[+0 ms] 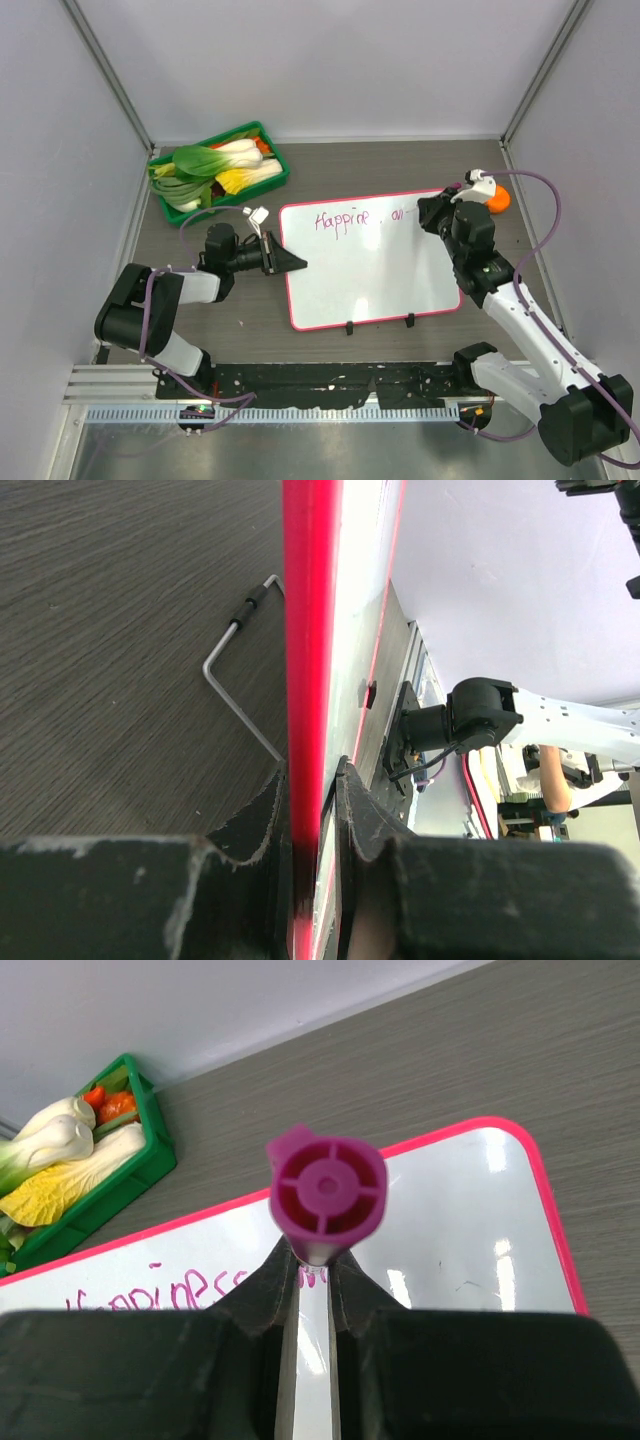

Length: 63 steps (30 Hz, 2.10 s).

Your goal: Write a sentence on the whiteboard

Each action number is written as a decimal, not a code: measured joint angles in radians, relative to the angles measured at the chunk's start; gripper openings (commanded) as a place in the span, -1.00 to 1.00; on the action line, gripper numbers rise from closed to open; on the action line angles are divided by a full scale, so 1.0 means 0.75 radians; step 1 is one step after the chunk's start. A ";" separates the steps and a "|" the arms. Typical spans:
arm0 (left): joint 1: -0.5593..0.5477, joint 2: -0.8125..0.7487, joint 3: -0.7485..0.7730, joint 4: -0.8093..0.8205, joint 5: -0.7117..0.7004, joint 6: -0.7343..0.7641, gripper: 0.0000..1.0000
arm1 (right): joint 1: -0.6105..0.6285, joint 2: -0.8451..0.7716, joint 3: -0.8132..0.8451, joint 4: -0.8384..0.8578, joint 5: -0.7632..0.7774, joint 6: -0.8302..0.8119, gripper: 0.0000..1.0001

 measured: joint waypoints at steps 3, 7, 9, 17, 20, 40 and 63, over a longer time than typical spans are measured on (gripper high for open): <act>0.000 0.000 0.000 0.000 0.000 0.000 -1.00 | 0.000 -0.004 0.022 -0.001 0.027 -0.004 -0.99; 0.000 0.000 0.000 -0.001 0.001 0.000 -1.00 | -0.003 0.027 0.043 0.002 0.063 -0.005 -0.99; 0.000 0.000 0.000 -0.001 0.001 0.001 -1.00 | -0.003 0.055 0.050 0.005 0.074 -0.005 -0.99; 0.000 0.000 0.000 -0.001 0.000 0.002 -1.00 | -0.012 0.136 0.052 0.008 0.096 -0.004 -0.99; 0.000 0.000 0.000 -0.001 0.001 0.002 -1.00 | -0.014 0.138 0.052 0.017 0.099 -0.004 -0.99; 0.000 0.000 0.000 -0.004 -0.001 -0.001 -1.00 | -0.026 0.044 -0.056 0.035 0.098 0.003 -0.99; 0.000 0.000 0.000 -0.003 0.001 0.004 -1.00 | -0.026 0.105 0.033 0.019 0.142 0.001 -0.99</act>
